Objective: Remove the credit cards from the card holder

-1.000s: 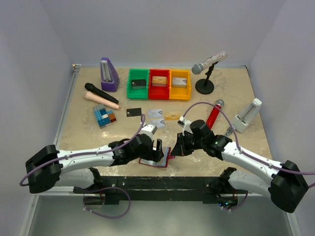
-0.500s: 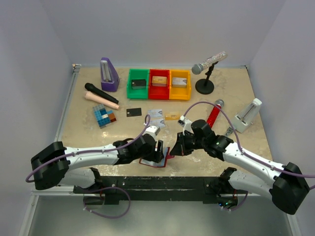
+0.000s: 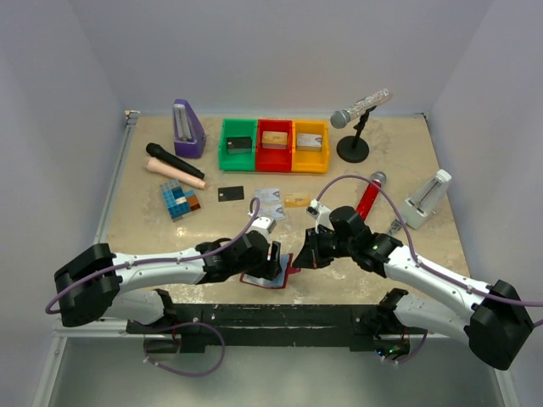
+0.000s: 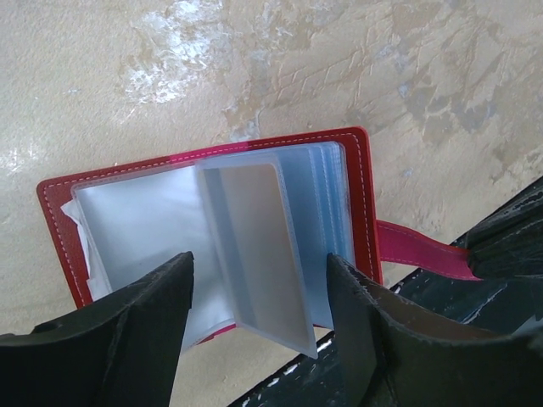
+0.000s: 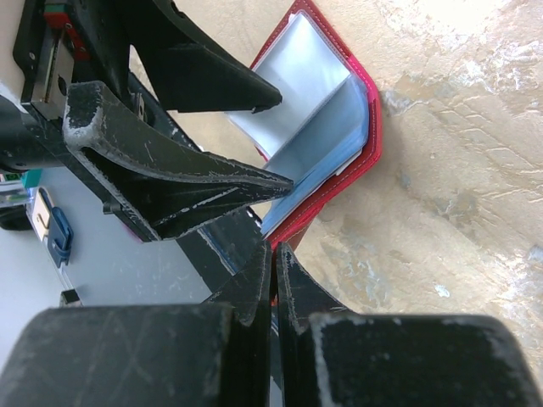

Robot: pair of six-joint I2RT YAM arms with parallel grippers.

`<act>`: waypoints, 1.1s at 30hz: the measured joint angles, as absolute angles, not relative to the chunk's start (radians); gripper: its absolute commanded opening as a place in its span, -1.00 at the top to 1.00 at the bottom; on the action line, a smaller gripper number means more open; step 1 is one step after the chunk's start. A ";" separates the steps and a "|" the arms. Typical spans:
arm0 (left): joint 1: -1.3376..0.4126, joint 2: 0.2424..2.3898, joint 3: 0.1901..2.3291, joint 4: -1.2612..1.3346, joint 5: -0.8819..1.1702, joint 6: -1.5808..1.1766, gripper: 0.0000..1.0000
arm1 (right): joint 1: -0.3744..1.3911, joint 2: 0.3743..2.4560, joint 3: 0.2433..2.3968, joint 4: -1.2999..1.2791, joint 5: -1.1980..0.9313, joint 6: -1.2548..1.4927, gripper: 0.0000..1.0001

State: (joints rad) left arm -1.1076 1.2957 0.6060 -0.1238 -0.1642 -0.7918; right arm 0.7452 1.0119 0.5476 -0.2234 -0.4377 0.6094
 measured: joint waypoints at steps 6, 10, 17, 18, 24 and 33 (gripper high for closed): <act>-1.108 1.252 0.606 -0.182 -0.227 -0.808 -0.41 | 0.745 1.012 0.548 -0.224 -0.437 0.608 1.00; -1.108 1.200 0.606 -0.224 -0.289 -0.828 -0.41 | 0.744 1.012 0.548 -0.224 -0.437 0.608 1.00; -1.108 1.192 0.604 -0.258 -0.327 -0.839 -0.40 | 0.743 1.012 0.548 -0.224 -0.437 0.606 1.00; -1.108 1.195 0.604 -0.261 -0.330 -0.845 -0.40 | 0.743 1.012 0.548 -0.224 -0.437 0.606 1.00; -1.108 1.123 0.548 -0.250 -0.347 -0.854 -0.36 | 0.739 1.012 0.548 -0.240 -0.405 0.608 0.24; -1.107 1.053 0.522 -0.190 -0.338 -0.855 -0.24 | 0.739 0.933 0.572 -0.440 -0.215 0.583 -0.08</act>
State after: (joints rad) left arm -1.1069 1.0531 0.5217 -0.1898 -0.3378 -0.8551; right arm 0.7391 0.9333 0.5724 -0.4397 -0.2146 0.5831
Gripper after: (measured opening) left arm 0.644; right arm 0.554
